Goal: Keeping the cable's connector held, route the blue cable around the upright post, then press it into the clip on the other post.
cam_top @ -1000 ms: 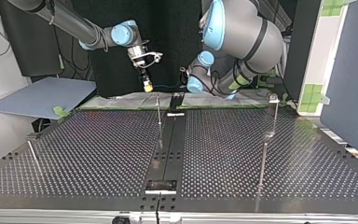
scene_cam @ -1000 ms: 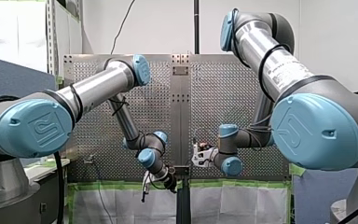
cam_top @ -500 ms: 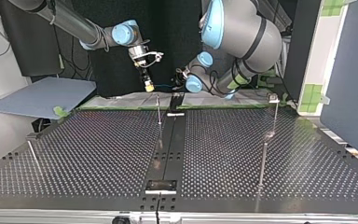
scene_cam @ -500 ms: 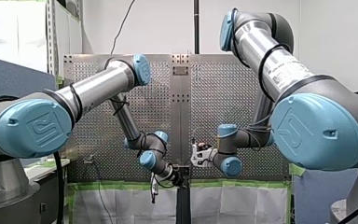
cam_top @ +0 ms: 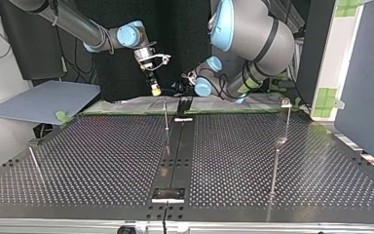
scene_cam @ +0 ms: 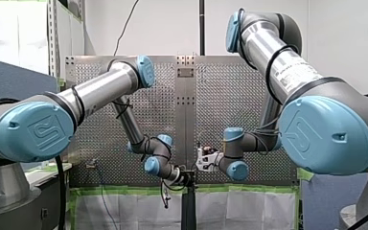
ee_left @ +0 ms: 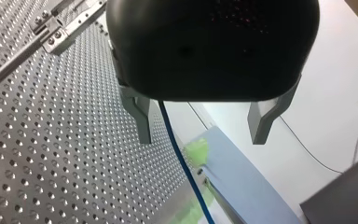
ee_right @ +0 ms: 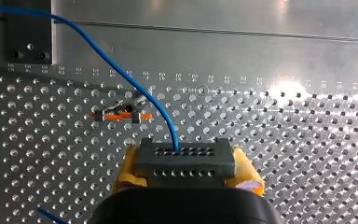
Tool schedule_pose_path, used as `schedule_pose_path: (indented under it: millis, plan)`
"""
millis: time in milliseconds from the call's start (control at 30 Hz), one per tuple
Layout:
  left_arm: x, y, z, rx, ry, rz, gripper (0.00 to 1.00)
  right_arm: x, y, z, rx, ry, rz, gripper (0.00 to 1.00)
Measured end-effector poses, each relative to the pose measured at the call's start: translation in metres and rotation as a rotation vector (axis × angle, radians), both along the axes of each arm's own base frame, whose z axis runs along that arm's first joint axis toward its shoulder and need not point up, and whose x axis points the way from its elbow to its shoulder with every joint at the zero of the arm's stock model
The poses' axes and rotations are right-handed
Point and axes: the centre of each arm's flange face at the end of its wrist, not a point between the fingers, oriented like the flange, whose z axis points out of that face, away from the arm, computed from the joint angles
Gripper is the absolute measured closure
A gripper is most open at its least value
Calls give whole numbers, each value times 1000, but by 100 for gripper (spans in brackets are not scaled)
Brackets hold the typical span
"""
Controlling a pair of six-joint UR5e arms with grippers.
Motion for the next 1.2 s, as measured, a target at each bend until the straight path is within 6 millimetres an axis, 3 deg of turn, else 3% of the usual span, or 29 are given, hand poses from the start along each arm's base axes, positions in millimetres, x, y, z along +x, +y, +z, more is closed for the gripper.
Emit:
schedule_pose_path:
  millis: [333,400,467,500,567,600,633,1200]
  plan:
    - [20,7,2,-55,-29,102,0,-1,0,-1,4,4,-4,100]
    - [24,10,2,-64,-35,125,4,-2,0,-1,6,7,-10,100]
    - [30,14,3,-77,-43,155,24,-4,-1,-2,11,12,-22,100]
    - [32,15,3,-82,-46,166,24,-5,-2,-2,13,14,-28,100]
    - [34,16,3,-91,-50,188,41,-6,-2,-2,16,19,-37,100]
    - [35,16,3,-93,-51,194,41,-6,-2,-3,16,20,-40,100]
    - [35,16,4,-95,-52,199,51,-7,-2,-3,16,21,-42,100]
    - [35,17,4,-67,-64,194,54,-9,-4,-4,12,36,-60,100]
